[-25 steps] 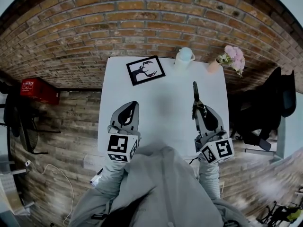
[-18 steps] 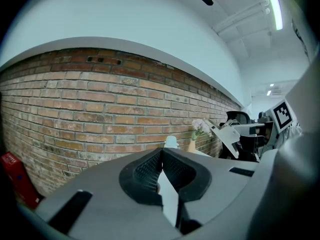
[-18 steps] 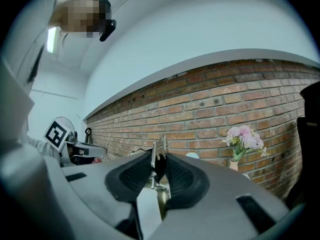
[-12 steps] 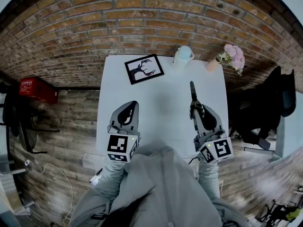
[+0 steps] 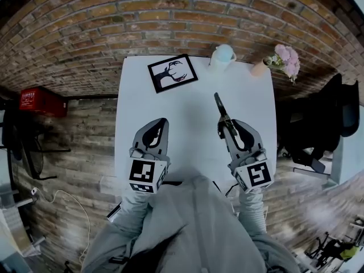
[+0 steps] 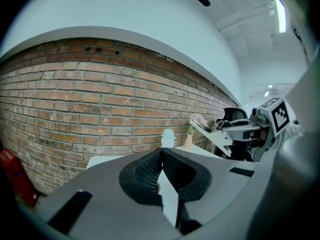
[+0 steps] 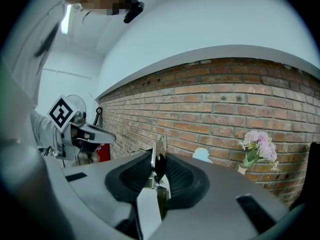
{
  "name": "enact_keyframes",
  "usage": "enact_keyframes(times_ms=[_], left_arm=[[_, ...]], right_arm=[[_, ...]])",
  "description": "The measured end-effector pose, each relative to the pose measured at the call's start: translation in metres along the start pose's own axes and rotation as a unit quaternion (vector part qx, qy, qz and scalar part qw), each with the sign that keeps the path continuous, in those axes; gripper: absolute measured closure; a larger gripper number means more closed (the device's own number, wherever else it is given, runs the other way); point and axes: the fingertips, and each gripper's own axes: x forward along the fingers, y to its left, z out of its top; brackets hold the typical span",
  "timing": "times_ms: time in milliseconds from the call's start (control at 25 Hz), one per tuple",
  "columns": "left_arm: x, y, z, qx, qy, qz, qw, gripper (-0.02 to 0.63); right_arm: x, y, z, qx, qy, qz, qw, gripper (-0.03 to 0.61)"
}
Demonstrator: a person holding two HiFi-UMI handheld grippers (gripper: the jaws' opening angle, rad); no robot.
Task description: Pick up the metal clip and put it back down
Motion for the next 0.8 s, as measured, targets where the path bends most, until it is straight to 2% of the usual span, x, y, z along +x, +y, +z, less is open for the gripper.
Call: enact_keyframes(times_ms=[360, 800], left_arm=[[0.01, 0.001, -0.029, -0.012, 0.036, -0.02, 0.9991, 0.588], [0.024, -0.001, -0.051, -0.013, 0.059, -0.041, 0.9973, 0.588]], right_arm=[[0.039, 0.031, -0.053, -0.037, 0.091, 0.049, 0.994, 0.483], [0.064, 0.059, -0.143, -0.137, 0.184, 0.069, 0.971, 0.483]])
